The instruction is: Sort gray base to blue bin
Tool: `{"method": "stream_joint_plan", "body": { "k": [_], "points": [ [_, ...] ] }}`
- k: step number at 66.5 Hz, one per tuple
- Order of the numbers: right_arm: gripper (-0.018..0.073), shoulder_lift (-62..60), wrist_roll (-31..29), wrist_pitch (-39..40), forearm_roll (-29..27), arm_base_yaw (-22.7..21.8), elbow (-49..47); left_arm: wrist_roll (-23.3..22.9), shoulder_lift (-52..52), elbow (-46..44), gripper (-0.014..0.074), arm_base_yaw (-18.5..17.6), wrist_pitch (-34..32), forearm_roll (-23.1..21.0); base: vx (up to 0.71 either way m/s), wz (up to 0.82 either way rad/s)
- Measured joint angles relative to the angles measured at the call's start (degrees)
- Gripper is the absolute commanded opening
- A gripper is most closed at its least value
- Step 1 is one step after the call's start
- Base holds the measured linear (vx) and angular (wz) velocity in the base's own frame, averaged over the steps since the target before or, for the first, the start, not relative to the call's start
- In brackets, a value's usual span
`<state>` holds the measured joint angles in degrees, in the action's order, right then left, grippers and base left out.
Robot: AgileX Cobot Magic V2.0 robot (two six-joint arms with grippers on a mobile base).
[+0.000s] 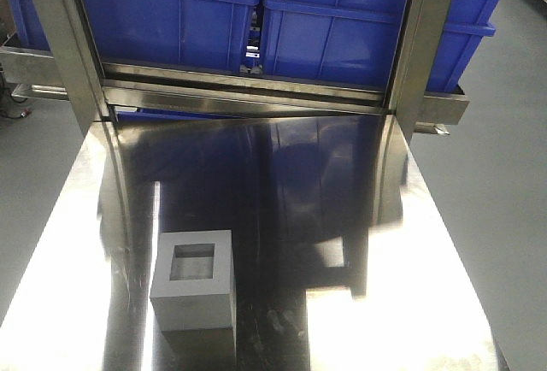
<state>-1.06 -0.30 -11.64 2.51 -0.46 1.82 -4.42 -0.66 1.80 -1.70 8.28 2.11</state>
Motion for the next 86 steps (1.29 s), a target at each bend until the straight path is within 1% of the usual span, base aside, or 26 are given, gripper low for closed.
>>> {"method": "stream_joint_plan", "body": {
  "k": [72,81,86],
  "points": [
    [-0.0005,0.00,0.00,0.00,0.00,0.00,0.00,0.00,0.00,0.00,-0.0007,0.00,0.00,0.00,0.00,0.00],
    [-0.0005,0.00,0.00,0.00,0.00,0.00,0.00,0.00,0.00,0.00,-0.0007,0.00,-0.23,0.09,0.00,0.00],
    [-0.0005,0.00,0.00,0.00,0.00,0.00,0.00,0.00,0.00,0.00,-0.0007,0.00,-1.48,0.84,0.00,0.00]
  ]
}}
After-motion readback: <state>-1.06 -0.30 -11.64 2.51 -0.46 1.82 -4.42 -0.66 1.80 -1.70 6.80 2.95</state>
